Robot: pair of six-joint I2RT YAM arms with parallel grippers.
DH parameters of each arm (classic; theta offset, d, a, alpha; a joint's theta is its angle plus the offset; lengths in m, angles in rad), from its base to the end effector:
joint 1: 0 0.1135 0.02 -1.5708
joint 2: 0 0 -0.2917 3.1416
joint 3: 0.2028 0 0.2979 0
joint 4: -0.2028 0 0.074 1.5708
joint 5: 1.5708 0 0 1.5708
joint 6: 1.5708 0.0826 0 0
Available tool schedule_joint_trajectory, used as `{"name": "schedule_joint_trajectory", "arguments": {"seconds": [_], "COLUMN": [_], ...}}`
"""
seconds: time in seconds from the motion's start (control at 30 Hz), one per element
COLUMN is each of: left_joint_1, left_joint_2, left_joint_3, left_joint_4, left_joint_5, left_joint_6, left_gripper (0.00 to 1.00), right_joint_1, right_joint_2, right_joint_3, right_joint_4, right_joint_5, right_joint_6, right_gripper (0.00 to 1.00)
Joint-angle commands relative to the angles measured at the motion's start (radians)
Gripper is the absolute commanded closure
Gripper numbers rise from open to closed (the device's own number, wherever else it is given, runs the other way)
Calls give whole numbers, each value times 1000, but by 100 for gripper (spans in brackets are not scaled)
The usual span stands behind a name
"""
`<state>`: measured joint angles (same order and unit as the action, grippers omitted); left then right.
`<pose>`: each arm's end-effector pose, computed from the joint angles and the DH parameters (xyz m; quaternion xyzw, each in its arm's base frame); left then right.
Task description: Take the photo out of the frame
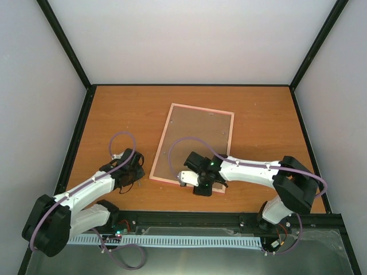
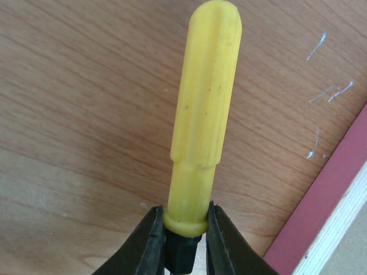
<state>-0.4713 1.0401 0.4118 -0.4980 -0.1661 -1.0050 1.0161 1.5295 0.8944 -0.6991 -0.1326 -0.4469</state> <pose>0.1938 -0.0834 0.1018 -0.2740 0.9328 -0.0880 0.2169 0.1566 0.2735 0.1286 -0.6677 0.7321 0.0962 0.0946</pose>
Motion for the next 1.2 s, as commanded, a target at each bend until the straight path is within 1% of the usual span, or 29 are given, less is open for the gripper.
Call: {"name": "schedule_joint_trajectory", "arguments": {"seconds": [0.0,0.03,0.1,0.3,0.4,0.47,0.53,0.7,0.77,0.83,0.9,0.93,1.03,1.17], "left_joint_1": [10,10,10,10,10,10,10,10,10,10,9,6,-24,-146], "left_joint_2": [-1,-5,-12,-15,-19,-23,-30,-78,-120,-163,-201,-216,-250,-289], "left_joint_3": [-3,-5,-7,-10,-9,-8,-7,4,12,19,25,27,29,38], "left_joint_4": [-21,-23,-25,-27,-29,-31,-34,-43,-30,-8,36,67,159,271], "left_joint_5": [9,6,-1,-10,-11,-13,-13,-2,4,11,32,42,69,31], "left_joint_6": [-55,-58,-64,-66,-67,-70,-72,-82,-71,-38,29,78,183,309], "left_gripper": [99,98,88,78,74,69,64,56,51,46,43,41,38,35], "right_joint_1": [38,40,44,45,45,46,48,48,47,46,45,41,17,-45], "right_joint_2": [31,33,36,47,51,58,66,70,70,66,46,32,-29,-145], "right_joint_3": [-16,-18,-20,-26,-30,-32,-35,-35,-26,-16,-9,-7,5,-6], "right_joint_4": [32,36,39,48,54,56,58,56,45,25,4,-8,-63,-138], "right_joint_5": [81,91,107,134,146,147,145,155,149,148,157,161,137,94], "right_joint_6": [14,14,14,17,18,18,19,20,23,26,24,23,7,-60], "right_gripper": [52,53,54,57,59,60,64,71,78,85,94,97,97,97]}}
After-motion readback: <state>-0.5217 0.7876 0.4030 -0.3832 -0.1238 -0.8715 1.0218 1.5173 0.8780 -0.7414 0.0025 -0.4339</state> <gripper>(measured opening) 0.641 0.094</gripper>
